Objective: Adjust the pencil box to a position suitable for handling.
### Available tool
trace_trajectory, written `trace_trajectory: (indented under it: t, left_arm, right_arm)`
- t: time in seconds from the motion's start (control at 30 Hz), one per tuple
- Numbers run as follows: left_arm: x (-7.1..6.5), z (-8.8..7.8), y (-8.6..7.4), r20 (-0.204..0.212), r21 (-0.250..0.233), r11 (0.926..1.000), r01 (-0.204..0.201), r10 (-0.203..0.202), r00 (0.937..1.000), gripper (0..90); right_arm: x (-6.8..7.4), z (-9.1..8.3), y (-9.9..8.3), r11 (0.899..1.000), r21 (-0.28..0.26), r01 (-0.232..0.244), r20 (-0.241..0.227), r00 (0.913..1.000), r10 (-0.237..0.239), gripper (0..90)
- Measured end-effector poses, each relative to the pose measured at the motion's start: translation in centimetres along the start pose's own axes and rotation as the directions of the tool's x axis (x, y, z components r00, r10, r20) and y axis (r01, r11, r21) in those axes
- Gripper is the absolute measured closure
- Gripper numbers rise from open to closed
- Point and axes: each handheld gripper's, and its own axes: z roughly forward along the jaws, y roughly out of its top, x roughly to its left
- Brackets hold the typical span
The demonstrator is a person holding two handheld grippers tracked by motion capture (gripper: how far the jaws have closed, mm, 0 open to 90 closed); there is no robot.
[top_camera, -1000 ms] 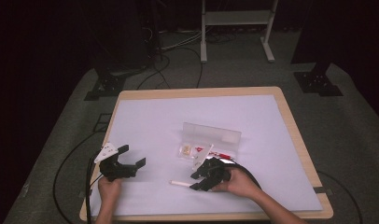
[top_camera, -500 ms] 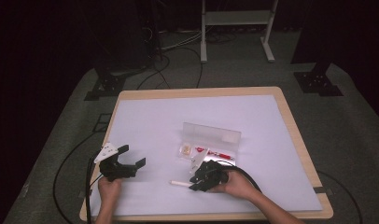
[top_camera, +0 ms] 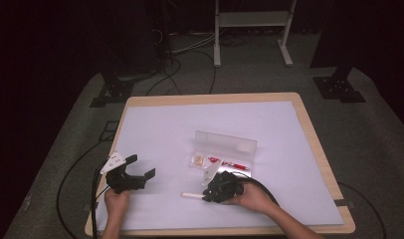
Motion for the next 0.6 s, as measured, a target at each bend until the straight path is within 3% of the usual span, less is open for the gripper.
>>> trace_trajectory:
  t: [0.4,0.6]
  left_arm:
    - [0.0,0.0,0.0,0.0,-0.001,1.0,0.0,0.0,1.0,0.0]
    - [0.0,0.0,0.0,0.001,0.0,1.0,-0.001,0.001,1.0,0.0]
  right_arm:
    - [0.0,-0.2,-0.1,1.0,0.002,-0.002,0.001,1.0,0.002,78.0]
    - [-0.2,-1.4,-0.2,1.0,-0.016,-0.007,0.015,0.9999,0.008,78.0]
